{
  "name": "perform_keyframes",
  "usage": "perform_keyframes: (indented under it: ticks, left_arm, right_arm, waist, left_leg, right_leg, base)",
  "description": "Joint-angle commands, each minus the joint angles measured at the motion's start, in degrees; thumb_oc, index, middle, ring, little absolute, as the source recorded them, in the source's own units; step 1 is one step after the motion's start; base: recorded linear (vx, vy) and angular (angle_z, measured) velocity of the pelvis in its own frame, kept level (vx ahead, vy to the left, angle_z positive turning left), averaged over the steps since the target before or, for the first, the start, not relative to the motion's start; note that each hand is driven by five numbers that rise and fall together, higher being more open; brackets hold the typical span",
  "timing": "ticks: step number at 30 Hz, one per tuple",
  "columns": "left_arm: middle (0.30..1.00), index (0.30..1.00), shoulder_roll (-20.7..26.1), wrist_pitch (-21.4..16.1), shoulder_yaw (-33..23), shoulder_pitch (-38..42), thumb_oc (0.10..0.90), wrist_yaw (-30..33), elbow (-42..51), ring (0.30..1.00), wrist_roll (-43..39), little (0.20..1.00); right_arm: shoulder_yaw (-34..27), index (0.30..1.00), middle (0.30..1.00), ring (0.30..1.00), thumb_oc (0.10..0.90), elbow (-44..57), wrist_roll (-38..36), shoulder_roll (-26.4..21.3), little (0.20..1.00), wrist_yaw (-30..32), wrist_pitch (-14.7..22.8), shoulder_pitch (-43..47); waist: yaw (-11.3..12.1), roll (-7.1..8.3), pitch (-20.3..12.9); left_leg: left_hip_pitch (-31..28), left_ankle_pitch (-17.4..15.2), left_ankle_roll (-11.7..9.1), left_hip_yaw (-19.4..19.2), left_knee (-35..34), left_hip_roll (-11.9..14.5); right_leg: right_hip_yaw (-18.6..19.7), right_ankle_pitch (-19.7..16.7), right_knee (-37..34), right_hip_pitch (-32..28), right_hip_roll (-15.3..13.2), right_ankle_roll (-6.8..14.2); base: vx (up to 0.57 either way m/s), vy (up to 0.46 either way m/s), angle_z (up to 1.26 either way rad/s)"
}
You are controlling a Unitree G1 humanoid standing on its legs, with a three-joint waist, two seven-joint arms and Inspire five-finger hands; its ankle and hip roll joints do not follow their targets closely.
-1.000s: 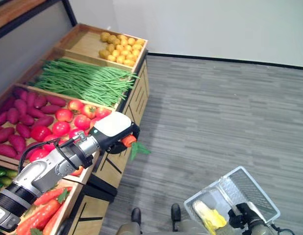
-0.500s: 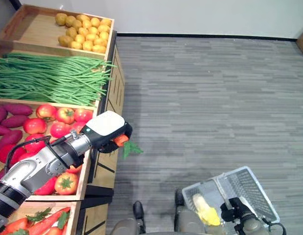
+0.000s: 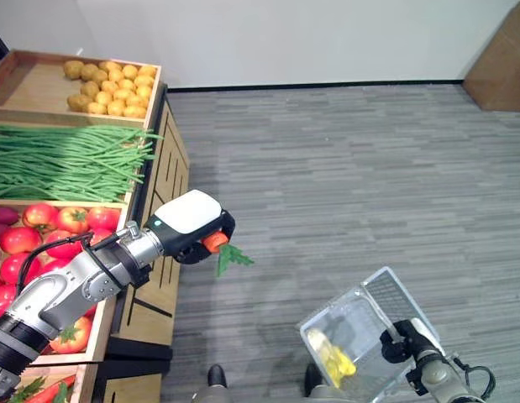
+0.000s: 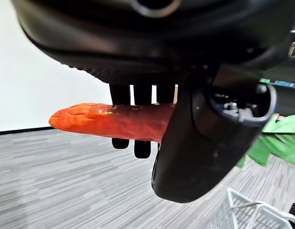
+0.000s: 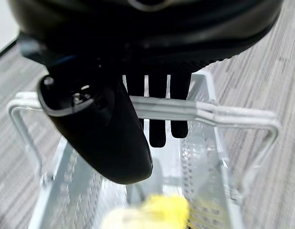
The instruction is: Get the vegetables into the basket
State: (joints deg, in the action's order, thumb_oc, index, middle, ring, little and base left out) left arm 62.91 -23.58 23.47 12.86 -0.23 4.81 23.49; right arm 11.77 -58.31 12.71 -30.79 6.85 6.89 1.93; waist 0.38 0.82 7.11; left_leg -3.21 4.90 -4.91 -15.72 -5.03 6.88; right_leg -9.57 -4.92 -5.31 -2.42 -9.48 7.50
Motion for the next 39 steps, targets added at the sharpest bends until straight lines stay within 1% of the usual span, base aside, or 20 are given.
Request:
perform_keyframes:
  ticks: [1,4,8,10,12,14,17,19,21,22,23,24,28,33,39]
  left_arm:
    - [0.3,0.3,-2.46,-1.71,0.79,9.15,0.4,2.83,0.98,0.3,-5.82,0.3]
    - [0.3,0.3,-4.91,-1.98,4.71,12.38,0.4,2.43,0.76,0.3,-6.41,0.3]
    - [0.3,0.3,-8.11,-2.14,9.59,16.56,0.4,1.54,0.29,0.3,-7.1,0.3]
    - [0.3,0.3,-9.27,-2.33,11.97,18.4,0.4,1.07,0.34,0.3,-7.05,0.3]
    - [0.3,0.3,-9.87,-2.43,13.04,19.29,0.4,0.75,0.44,0.3,-7.12,0.3]
    - [0.3,0.3,-11.59,-2.69,16.37,21.82,0.4,-0.14,0.18,0.3,-7.39,0.3]
    - [0.3,0.3,-13.16,-2.88,19.83,24.25,0.4,-1.01,-0.57,0.3,-7.42,0.3]
    - [0.3,0.3,-14.96,-2.87,22.95,26.37,0.4,-1.99,-0.85,0.3,-7.73,0.3]
    - [0.3,0.3,-15.95,-2.77,24.0,26.74,0.4,-2.48,-1.42,0.3,-7.86,0.3]
    - [0.3,0.3,-17.89,-2.42,25.37,26.69,0.4,-3.48,-2.66,0.3,-9.0,0.3]
    - [0.3,0.3,-17.97,-2.45,25.4,26.77,0.4,-3.47,-2.81,0.3,-9.0,0.3]
    - [0.3,0.3,-19.89,-1.99,26.5,26.61,0.4,-3.78,-4.75,0.3,-8.72,0.3]
    - [0.3,0.3,-23.58,-1.24,27.65,25.59,0.4,-3.92,-8.38,0.3,-7.67,0.3]
    - [0.3,0.3,-27.76,-0.14,28.99,25.34,0.4,-3.8,-12.3,0.3,-5.17,0.3]
    - [0.3,0.3,-31.04,1.29,29.41,24.48,0.4,-3.84,-13.62,0.3,-3.66,0.3]
  right_arm:
    - [0.82,0.3,0.3,0.3,0.4,5.93,0.01,-8.21,0.3,3.69,3.46,7.9]
    - [2.75,0.3,0.3,0.3,0.4,11.7,-0.23,-10.32,0.3,3.36,4.0,10.88]
    - [5.66,0.3,0.3,0.3,0.4,16.27,-0.4,-11.47,0.3,2.65,4.53,14.26]
    - [7.29,0.3,0.3,0.3,0.4,17.8,-0.2,-11.76,0.3,2.18,4.76,15.94]
    - [8.1,0.3,0.3,0.3,0.4,18.9,-0.13,-11.99,0.3,1.85,4.85,16.79]
    - [10.05,0.3,0.3,0.3,0.4,19.58,-0.4,-11.99,0.3,1.26,4.94,19.08]
    - [12.55,0.3,0.3,0.3,0.4,18.94,0.2,-11.82,0.3,1.04,4.73,22.6]
    - [14.89,0.3,0.3,0.3,0.4,17.48,0.86,-10.66,0.3,1.33,3.97,27.31]
    - [15.51,0.3,0.3,0.3,0.4,16.95,0.9,-9.87,0.3,1.59,3.63,28.79]
    - [16.47,0.3,0.3,0.3,0.4,15.87,0.56,-8.57,0.3,1.62,3.17,30.99]
    - [16.54,0.3,0.3,0.3,0.4,15.74,0.54,-8.54,0.3,1.64,3.19,31.12]
    - [16.85,0.3,0.3,0.3,0.4,15.16,-0.26,-6.98,0.3,1.9,2.82,32.52]
    - [17.4,0.3,0.3,0.3,0.4,14.72,-1.78,-4.3,0.3,2.23,2.3,35.07]
    - [18.51,0.3,0.3,0.3,0.4,17.3,-3.77,-0.94,0.3,2.63,2.1,37.98]
    - [19.02,0.3,0.3,0.3,0.4,19.85,-6.69,2.64,0.3,1.98,1.23,39.53]
  waist:
    - [-0.07,0.8,-3.54]
    - [-0.71,0.2,-4.0]
    - [-1.23,-0.32,-4.55]
    - [-1.3,-0.4,-4.84]
    - [-1.42,-0.43,-5.03]
    - [-1.56,-0.54,-5.39]
    - [-1.7,-0.65,-5.8]
    - [-1.63,-0.75,-6.12]
    - [-1.57,-0.76,-6.25]
    - [-1.47,-0.71,-6.38]
    - [-1.48,-0.72,-6.35]
    - [-1.48,-0.61,-6.46]
    - [-1.33,-0.45,-6.78]
    - [-1.4,-0.29,-6.74]
    - [-1.52,0.14,-6.58]
  left_leg:
    - [2.57,-0.92,-0.89,2.51,0.03,0.29]
    - [2.18,-0.74,-1.26,1.8,0.03,0.92]
    - [1.64,-0.83,-1.42,1.48,0.03,1.2]
    - [1.42,-0.94,-1.46,1.3,0.03,1.25]
    - [1.36,-0.99,-1.45,1.25,0.03,1.28]
    - [1.13,-1.13,-1.47,1.17,0.03,1.24]
    - [0.87,-1.32,-1.45,0.96,0.03,1.11]
    - [0.73,-1.46,-1.38,0.71,0.03,0.99]
    - [0.64,-1.57,-1.35,0.6,0.03,0.91]
    - [0.54,-1.62,-1.32,0.62,0.03,0.9]
    - [0.54,-1.62,-1.32,0.61,0.03,0.9]
    - [0.48,-1.7,-1.29,0.66,0.03,0.85]
    - [0.51,-1.78,-1.21,0.9,0.03,0.77]
    - [0.45,-1.85,-1.15,0.81,0.03,0.86]
    - [0.53,-1.98,-1.04,0.81,0.03,0.94]
  right_leg:
    - [-2.3,0.28,0.31,0.68,-2.44,4.08]
    - [-1.89,0.4,0.31,0.66,-2.05,3.98]
    - [-1.32,0.37,0.31,0.49,-1.92,3.84]
    - [-1.16,0.36,0.31,0.42,-1.98,3.8]
    - [-1.0,0.35,0.31,0.37,-1.98,3.78]
    - [-0.77,0.25,0.31,0.36,-2.08,3.82]
    - [-0.37,0.04,0.31,0.4,-2.25,3.85]
    - [-0.2,-0.28,0.31,0.5,-2.41,3.91]
    - [-0.1,-0.38,0.31,0.51,-2.45,3.91]
    - [-0.04,-0.48,0.31,0.49,-2.54,3.88]
    - [-0.04,-0.48,0.31,0.49,-2.54,3.89]
    - [-0.01,-0.5,0.31,0.42,-2.6,3.84]
    - [0.14,-0.51,0.31,0.39,-2.58,3.72]
    - [0.54,-0.59,0.31,0.7,-2.44,3.57]
    - [0.82,-0.73,0.31,0.95,-2.3,3.42]
  base:
    - [-0.05,-0.089,-0.05]
    - [-0.01,-0.037,-0.09]
    - [0.0,-0.02,-0.08]
    - [0.0,-0.017,-0.05]
    - [0.01,-0.01,-0.03]
    - [0.0,0.0,0.0]
    - [0.0,0.0,0.0]
    - [0.01,0.003,-0.04]
    - [0.0,0.002,-0.05]
    - [0.0,0.0,0.0]
    - [0.0,0.0,0.0]
    - [0.0,0.0,0.0]
    - [0.0,0.0,0.0]
    - [0.0,0.0,0.0]
    - [0.0,0.0,0.0]
